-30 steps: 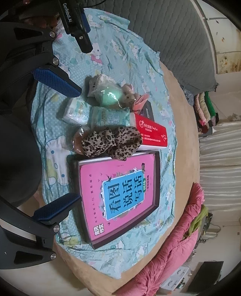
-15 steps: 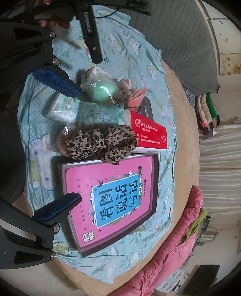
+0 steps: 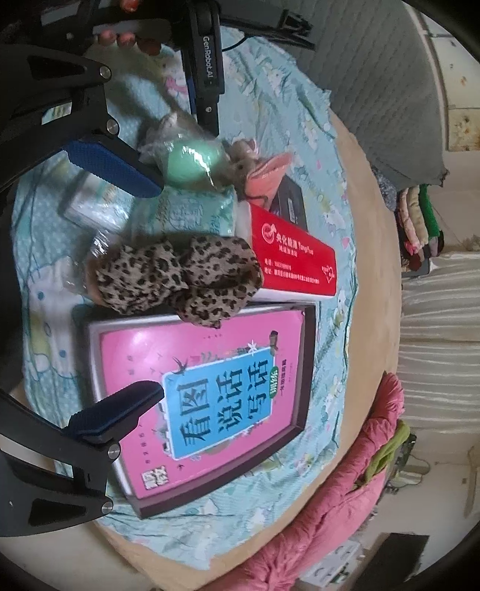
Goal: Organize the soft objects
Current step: 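Grasp the cream floral scrunchie with the left tool while the right tool grasps the leopard-print scrunchie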
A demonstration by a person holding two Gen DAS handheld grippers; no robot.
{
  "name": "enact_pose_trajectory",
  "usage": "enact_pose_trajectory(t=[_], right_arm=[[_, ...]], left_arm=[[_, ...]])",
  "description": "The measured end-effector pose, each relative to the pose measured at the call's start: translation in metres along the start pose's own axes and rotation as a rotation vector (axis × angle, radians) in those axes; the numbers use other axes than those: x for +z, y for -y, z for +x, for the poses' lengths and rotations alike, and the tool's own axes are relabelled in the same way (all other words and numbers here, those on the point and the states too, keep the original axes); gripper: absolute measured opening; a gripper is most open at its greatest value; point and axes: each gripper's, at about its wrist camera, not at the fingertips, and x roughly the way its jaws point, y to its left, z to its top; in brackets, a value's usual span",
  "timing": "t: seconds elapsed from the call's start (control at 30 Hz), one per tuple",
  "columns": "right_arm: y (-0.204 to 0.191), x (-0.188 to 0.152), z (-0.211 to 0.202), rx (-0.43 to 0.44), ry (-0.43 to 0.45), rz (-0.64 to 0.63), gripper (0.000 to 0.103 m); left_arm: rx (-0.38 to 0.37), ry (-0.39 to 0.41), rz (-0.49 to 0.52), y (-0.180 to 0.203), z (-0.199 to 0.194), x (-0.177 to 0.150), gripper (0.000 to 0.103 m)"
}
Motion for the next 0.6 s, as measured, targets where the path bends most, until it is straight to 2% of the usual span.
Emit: enact_pose_trajectory(t=[0.03, 0.1, 0.13, 0.27, 0.33, 0.37, 0.43, 0.6], right_arm=[[0.000, 0.001, 0.002, -0.004, 0.000, -0.004, 0.096], [0.000, 0.002, 0.008, -0.008, -0.007, -0.012, 0.091], [0.000, 0.003, 0.012, -0.011, -0.013, -0.017, 0.086], [-0.002, 0.004, 0.026, -0.014, -0.045, -0.037, 0.058], [-0.003, 0.005, 0.033, -0.011, -0.058, -0.051, 0.047], [-0.003, 0.005, 0.035, 0.002, -0.059, -0.050, 0.037], [-0.001, 0.005, 0.037, 0.029, -0.057, -0.045, 0.021], [0.006, 0.006, 0.025, 0.075, 0.009, -0.019, 0.011]], left_arm=[[-0.004, -0.008, 0.005, 0.001, 0.003, 0.000, 0.047], [-0.017, -0.026, 0.008, 0.002, 0.008, 0.000, 0.045], [-0.017, -0.032, 0.012, 0.002, 0.011, 0.000, 0.042], [-0.026, -0.032, 0.014, 0.002, 0.015, 0.001, 0.036], [-0.029, -0.030, 0.017, 0.003, 0.016, 0.002, 0.029], [-0.035, -0.028, 0.017, 0.003, 0.016, 0.003, 0.028], [-0.038, -0.021, 0.008, 0.001, 0.017, 0.004, 0.018], [-0.047, -0.014, 0.015, 0.000, 0.018, 0.005, 0.011]])
